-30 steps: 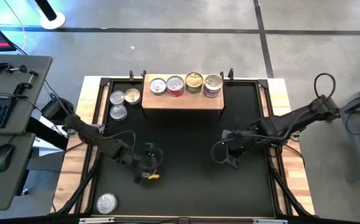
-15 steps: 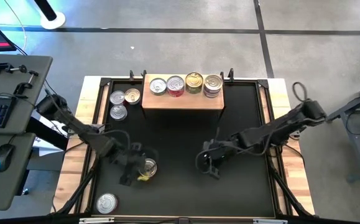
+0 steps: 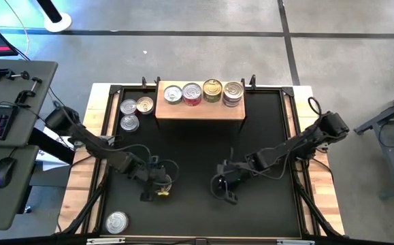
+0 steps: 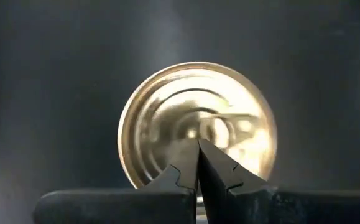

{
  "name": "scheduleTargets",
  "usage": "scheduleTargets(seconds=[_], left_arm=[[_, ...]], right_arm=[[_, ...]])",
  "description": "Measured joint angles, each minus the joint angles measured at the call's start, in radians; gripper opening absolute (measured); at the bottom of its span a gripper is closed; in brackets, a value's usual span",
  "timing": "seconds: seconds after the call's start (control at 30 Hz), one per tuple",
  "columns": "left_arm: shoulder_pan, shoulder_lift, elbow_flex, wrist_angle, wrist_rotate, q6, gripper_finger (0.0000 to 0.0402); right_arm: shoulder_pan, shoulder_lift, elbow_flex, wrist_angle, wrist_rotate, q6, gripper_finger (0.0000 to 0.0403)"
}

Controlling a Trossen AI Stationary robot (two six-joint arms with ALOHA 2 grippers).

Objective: Stack canned seafood by type on shelf
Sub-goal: Stack the bottom blue tuna can on top of the other blue tuna cans

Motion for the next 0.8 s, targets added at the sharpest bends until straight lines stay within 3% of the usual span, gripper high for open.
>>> scheduleTargets(seconds=[0.3,0.47,0.57,0.7,0.8], left_arm=[[0.101,0.160,0.010,0.369,0.025,0.076,0.0000],[0.156,0.279,0.105,0.465,0.028,0.174,0.0000],[0.180,0.328,0.199,0.436,0.041,0.303,0.0000],[0.201,0.307,0.318,0.212,0.042,0.385,0.0000],[0.193,0.238,0.304,0.069,0.039,0.420,0.0000]], right_arm=[[0.072,-0.060,0.000,-0.098,0.070,0.033,0.0000],[0.107,-0.064,0.000,-0.104,0.118,0.114,0.0000],[0.118,-0.064,0.000,-0.089,0.162,0.188,0.0000],[0.118,-0.064,0.000,-0.085,0.235,0.328,0.0000],[0.105,-0.055,0.001,-0.085,0.253,0.448,0.0000]])
